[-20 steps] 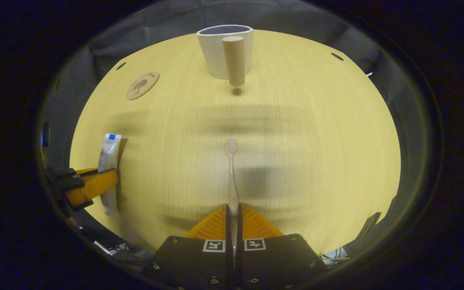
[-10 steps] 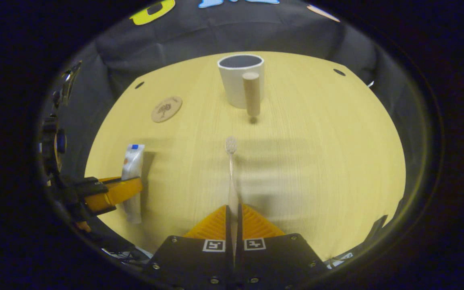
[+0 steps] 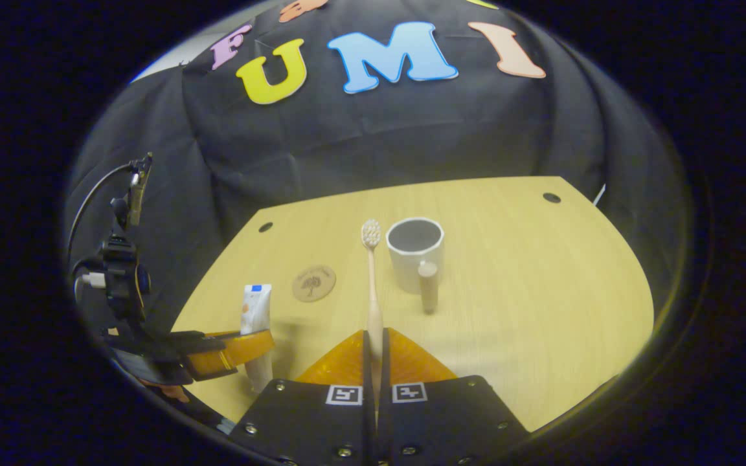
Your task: Put the toothbrush and toothpaste on the desktop into the cup, then pick up the cup and place it on the coaster on the desktop.
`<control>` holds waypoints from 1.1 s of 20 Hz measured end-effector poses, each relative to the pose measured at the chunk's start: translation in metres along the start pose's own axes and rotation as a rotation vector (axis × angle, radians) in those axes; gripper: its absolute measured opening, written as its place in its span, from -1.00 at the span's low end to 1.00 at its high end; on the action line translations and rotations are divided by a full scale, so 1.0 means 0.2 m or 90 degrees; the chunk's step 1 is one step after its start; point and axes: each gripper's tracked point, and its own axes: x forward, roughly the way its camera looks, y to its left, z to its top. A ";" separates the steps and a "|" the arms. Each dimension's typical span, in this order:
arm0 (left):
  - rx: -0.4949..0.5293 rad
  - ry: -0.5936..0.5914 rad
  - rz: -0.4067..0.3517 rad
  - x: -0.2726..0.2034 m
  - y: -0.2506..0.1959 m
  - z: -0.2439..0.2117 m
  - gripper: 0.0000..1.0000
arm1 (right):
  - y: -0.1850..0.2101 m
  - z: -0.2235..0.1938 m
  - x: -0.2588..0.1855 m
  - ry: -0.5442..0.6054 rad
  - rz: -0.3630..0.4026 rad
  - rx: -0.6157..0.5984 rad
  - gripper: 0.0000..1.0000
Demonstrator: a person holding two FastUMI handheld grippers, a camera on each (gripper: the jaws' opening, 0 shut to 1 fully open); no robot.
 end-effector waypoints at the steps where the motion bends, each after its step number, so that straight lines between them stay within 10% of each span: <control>1: -0.007 -0.018 -0.004 0.00 -0.02 0.05 -0.61 | 0.00 0.06 0.01 -0.025 0.001 -0.006 -0.96; 13: -0.028 -0.197 -0.035 -0.09 -0.24 0.50 -0.63 | -0.09 0.65 0.23 -0.230 0.033 -0.065 -0.96; 22: -0.036 -0.259 -0.017 -0.10 -0.20 0.65 -0.62 | -0.19 0.69 0.63 -0.225 0.013 -0.106 -0.95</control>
